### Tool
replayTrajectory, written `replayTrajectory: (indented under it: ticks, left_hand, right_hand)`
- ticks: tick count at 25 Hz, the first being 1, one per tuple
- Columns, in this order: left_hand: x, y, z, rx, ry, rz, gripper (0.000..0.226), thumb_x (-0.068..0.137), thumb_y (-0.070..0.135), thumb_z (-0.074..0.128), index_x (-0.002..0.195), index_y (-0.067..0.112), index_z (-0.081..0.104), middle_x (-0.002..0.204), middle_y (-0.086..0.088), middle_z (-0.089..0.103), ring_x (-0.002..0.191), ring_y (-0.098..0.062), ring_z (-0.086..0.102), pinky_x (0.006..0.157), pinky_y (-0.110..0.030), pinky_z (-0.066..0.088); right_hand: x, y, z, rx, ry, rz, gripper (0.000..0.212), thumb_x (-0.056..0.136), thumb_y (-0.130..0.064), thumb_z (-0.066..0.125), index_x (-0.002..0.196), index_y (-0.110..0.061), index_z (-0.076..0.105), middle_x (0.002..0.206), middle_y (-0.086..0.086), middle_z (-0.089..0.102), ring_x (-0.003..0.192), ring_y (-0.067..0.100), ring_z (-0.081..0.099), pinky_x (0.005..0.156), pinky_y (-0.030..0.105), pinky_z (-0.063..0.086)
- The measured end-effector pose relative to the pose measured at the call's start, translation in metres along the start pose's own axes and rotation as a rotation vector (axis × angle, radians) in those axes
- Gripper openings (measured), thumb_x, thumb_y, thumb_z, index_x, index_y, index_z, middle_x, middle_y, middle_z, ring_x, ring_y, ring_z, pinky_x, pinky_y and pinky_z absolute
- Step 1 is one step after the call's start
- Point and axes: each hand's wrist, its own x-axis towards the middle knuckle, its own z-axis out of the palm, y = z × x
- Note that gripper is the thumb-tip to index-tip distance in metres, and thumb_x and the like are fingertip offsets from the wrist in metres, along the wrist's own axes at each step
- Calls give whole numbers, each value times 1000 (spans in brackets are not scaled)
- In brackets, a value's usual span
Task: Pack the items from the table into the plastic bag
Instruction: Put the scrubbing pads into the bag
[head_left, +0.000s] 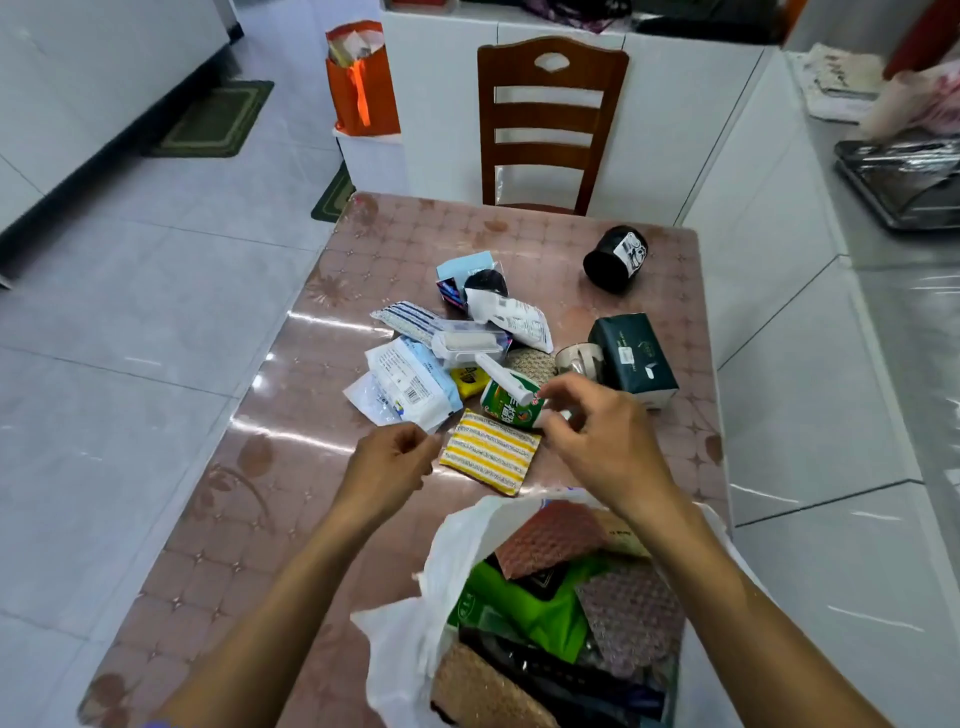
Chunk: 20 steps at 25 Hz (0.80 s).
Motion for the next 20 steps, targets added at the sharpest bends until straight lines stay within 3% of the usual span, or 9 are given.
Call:
replayTrajectory:
  ticks: [1, 3, 5, 6, 9, 12, 14, 18, 20]
  left_hand:
    - [24, -23, 14, 184, -59, -34, 22, 87, 35, 64, 100, 18, 66, 103, -6, 69, 90, -22, 65, 73, -34, 52]
    - [57, -73, 41, 597, -285, -119, 69, 73, 38, 74, 133, 25, 42, 140, -14, 41, 124, -37, 45, 93, -44, 46]
    - [70, -112, 64, 797, -357, -123, 108, 55, 43, 80, 140, 35, 14, 146, -16, 8, 135, -51, 16, 99, -56, 37]
    - [71, -121, 70, 812, -332, -93, 118, 48, 44, 81, 140, 37, 8, 144, -16, 4, 134, -54, 11, 98, -59, 39]
    - [70, -130, 74, 754, -285, -9, 128, 41, 44, 84, 141, 40, 5, 143, -15, 7, 132, -56, 13, 90, -59, 46]
    - [73, -133, 74, 702, -299, -31, 131, 46, 45, 84, 144, 43, -4, 152, -13, -3, 136, -60, 2, 94, -66, 42]
    - [75, -137, 76, 720, -309, -41, 129, 50, 48, 82, 144, 42, -5, 155, -16, -9, 138, -59, -5, 100, -66, 37]
    - [79, -137, 78, 760, -331, -52, 131, 56, 49, 83, 147, 38, -10, 157, -19, -17, 139, -58, -11, 105, -66, 31]
    - [75, -134, 76, 776, -334, -56, 132, 56, 45, 85, 147, 38, -10, 157, -16, -17, 139, -59, -10, 99, -67, 37]
  right_hand:
    - [21, 11, 11, -97, -74, 70, 26, 87, -24, 61, 113, -26, 64, 104, -5, 72, 88, 15, 67, 74, 37, 57]
    - [55, 43, 35, -273, -251, 197, 38, 83, -24, 62, 121, -25, 58, 117, 0, 68, 101, 23, 65, 84, 40, 54]
    - [73, 75, 51, -386, -446, 303, 49, 80, -23, 64, 127, -24, 52, 125, 5, 64, 109, 29, 62, 87, 36, 51]
    - [76, 91, 56, -421, -516, 340, 54, 78, -22, 66, 129, -25, 50, 127, 8, 63, 110, 30, 61, 87, 35, 50]
    - [85, 116, 67, -523, -549, 340, 53, 78, -21, 67, 127, -26, 49, 124, 12, 63, 108, 32, 62, 89, 39, 52]
    - [104, 111, 79, -699, -443, 280, 35, 84, -21, 61, 119, -19, 58, 120, 11, 65, 107, 32, 63, 86, 40, 51]
    - [112, 109, 93, -782, -503, 292, 37, 86, -23, 61, 121, -15, 60, 123, 9, 65, 110, 29, 63, 85, 38, 51]
    - [102, 120, 110, -691, -646, 414, 56, 78, -39, 70, 129, -21, 52, 124, 7, 64, 113, 27, 62, 87, 35, 48]
    - [100, 109, 100, -647, -622, 385, 50, 79, -41, 68, 122, -18, 57, 117, 8, 66, 106, 28, 63, 82, 34, 49]
